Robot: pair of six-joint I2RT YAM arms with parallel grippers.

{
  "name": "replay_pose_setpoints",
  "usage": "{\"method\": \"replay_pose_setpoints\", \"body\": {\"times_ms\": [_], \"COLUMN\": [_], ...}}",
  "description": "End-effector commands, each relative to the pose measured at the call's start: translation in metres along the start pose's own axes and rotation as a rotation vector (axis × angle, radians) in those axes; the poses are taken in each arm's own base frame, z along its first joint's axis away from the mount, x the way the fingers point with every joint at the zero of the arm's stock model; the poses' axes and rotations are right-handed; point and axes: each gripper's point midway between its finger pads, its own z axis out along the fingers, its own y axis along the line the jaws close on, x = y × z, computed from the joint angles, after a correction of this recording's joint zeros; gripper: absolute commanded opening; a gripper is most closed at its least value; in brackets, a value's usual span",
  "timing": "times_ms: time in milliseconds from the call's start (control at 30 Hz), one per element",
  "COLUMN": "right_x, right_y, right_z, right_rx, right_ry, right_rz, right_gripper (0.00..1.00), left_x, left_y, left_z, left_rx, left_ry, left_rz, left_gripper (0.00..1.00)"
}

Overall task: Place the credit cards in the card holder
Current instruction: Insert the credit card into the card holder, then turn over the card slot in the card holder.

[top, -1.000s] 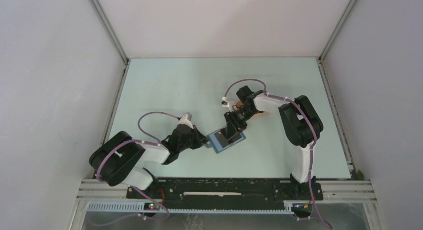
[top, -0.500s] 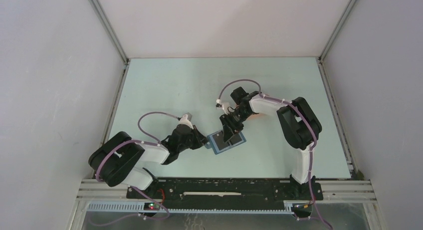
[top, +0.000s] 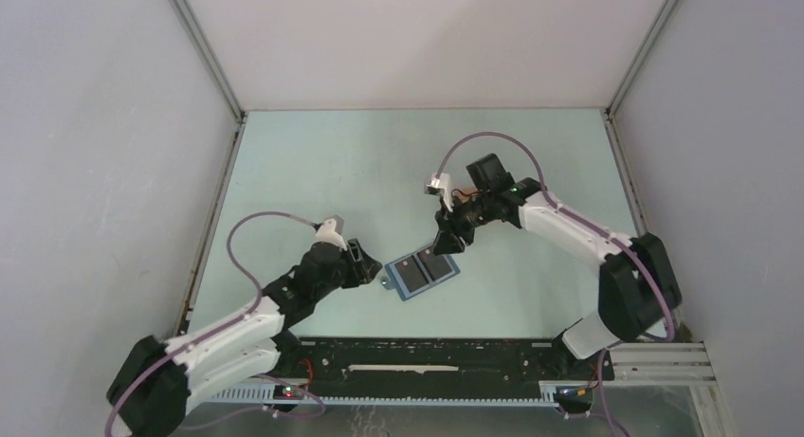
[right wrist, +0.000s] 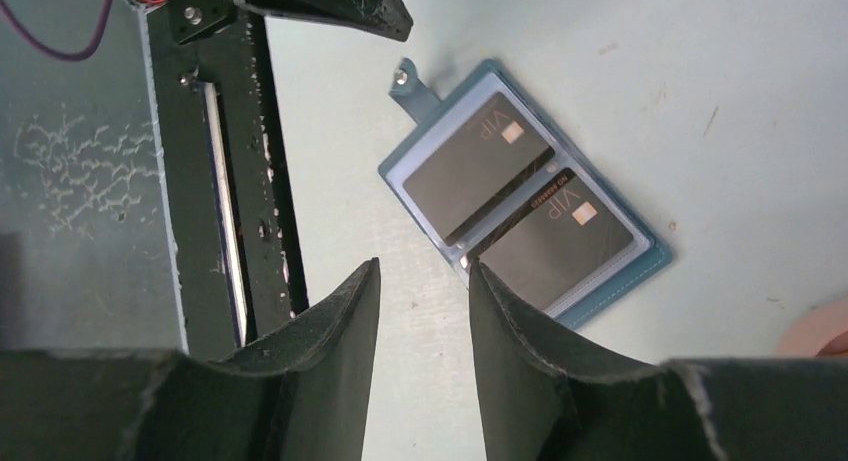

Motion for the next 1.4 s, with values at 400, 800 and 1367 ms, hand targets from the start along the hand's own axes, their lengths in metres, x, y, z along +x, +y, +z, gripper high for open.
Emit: {"method": "replay_pose_setpoints", "body": {"times_ms": [400, 800, 1367], "right_x": [0.005, 0.030, 0.045], "right_y": [0.015, -0.017, -0.017], "right_z": [-0.001, 0.032, 0.069], "right_rx": [-0.087, -0.002, 0.014], "right_ry": [-0.106, 0.066, 0.216], "right_rz": [-0.510, -0.433, -0.435], "right_gripper": [0.28, 0.26, 0.14], "left_x": [-0.028, -0.018, 0.000], "left_y": [-0.077, -0.072, -0.069], "left_z": [-0.062, -0.047, -0.017], "left_rx": [0.547, 0.528, 0.441], "left_ry": [-0.210, -0.158, -0.044], "left_rz": [-0.103, -0.235, -0.239], "left_gripper": [0.82, 0.74, 0.45]}}
